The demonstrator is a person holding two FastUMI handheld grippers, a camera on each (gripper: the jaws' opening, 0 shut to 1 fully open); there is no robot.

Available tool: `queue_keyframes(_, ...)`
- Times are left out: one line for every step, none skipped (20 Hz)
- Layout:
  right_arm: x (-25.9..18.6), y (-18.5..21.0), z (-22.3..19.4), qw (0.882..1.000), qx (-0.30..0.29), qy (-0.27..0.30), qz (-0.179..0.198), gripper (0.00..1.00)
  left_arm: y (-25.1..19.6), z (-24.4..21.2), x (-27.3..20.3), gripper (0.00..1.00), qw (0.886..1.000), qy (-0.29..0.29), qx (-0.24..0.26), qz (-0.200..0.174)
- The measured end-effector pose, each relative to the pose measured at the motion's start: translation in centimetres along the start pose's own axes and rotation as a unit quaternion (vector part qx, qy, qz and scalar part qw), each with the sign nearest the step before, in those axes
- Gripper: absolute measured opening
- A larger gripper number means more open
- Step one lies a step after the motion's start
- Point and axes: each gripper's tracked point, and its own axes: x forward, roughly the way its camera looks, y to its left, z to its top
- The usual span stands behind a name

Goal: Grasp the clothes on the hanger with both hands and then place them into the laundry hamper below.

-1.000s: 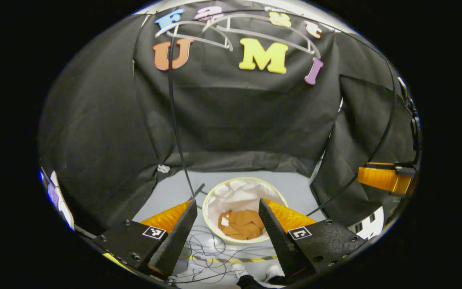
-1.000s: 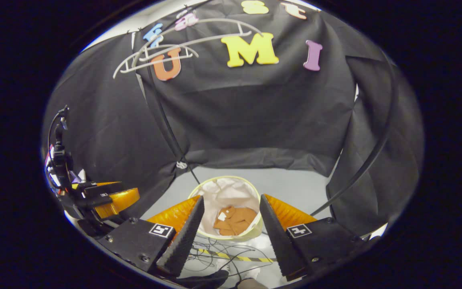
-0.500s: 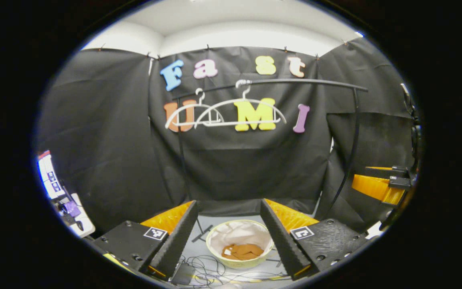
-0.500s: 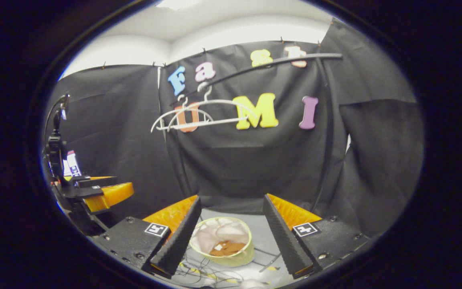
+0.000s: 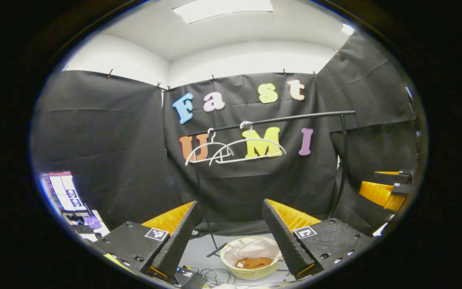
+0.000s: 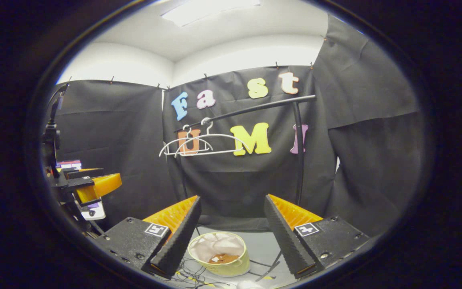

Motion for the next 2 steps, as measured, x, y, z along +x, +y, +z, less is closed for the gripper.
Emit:
queue_keyframes(-0.31,0.39,0.44,1.000,-0.004,-0.006,-0.004,0.99,-0.11,0.22,0.07,0.98,1.000,-0.001,-0.002,-0.009)
queue_keyframes(-0.87,0.88,0.80,1.000,-0.009,-0.011,-0.007,0.99,0.18,0.32,0.00,0.98,1.000,-0.005,-0.004,-0.012)
